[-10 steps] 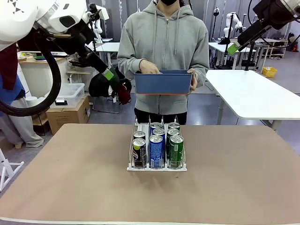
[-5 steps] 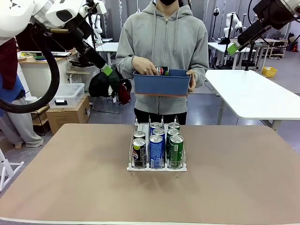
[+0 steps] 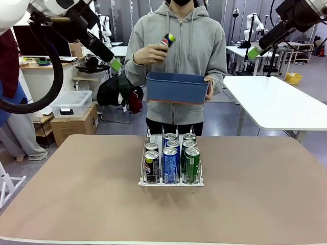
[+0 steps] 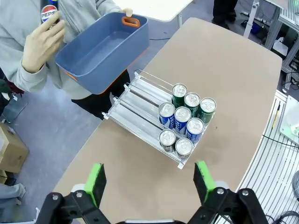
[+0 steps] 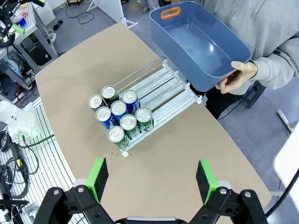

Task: Fill the beverage cans into the dispenser.
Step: Pick up the Pepsi coke handed by the human.

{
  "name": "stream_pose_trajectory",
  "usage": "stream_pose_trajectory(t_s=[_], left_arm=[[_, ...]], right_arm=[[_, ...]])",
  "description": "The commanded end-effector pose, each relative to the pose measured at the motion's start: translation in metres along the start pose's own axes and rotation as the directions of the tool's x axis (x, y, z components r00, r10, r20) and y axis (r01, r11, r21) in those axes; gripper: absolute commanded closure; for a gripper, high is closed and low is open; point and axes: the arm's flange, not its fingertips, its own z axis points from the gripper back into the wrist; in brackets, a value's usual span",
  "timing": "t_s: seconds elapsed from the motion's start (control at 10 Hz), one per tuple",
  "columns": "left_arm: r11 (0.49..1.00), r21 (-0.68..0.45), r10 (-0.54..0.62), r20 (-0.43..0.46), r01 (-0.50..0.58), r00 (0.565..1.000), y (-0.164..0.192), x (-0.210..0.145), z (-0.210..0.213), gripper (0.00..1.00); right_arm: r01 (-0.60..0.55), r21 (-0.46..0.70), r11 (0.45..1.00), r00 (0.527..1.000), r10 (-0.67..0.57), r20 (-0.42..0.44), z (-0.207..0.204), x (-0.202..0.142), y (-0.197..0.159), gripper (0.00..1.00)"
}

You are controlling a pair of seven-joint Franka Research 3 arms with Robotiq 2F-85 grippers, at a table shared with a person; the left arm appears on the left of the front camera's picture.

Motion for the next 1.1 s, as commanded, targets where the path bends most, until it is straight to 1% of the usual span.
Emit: stream_pose_trajectory(t_s=[0.0,0.3,0.5,0.6,1.0], left_arm=[[1.0,0.003,-0.005,-0.007,0.005,1.0,0.0061,-0.0044,0.0046,0.0],[1.0,0.012,-0.001,0.003,0.001,1.0,0.0058,-0.0016,0.0089,0.0],[0.998,0.044,0.045,0.02,-0.046,0.999,0.0065,0.0007,0.0098,0.0],[1.0,0.013,0.005,0.01,-0.005,1.0,0.0029,0.0011,0.0059,0.0],[1.0,0.013,0.005,0.01,-0.005,1.0,0.0029,0.0011,0.0059,0.0]], right_arm=[[0.002,0.01,1.0,1.0,-0.002,0.005,-0.0002,-0.0009,-0.0004,0.0],[0.002,0.01,1.0,1.0,-0.002,0.005,-0.0002,-0.0009,-0.0004,0.0],[0.002,0.01,1.0,1.0,-0.002,0.005,-0.0002,-0.0009,-0.0004,0.0],[0.002,0.01,1.0,1.0,-0.002,0.005,-0.0002,-0.0009,-0.0004,0.0],[0.002,0.01,1.0,1.0,-0.002,0.005,-0.0002,-0.0009,-0.0004,0.0]])
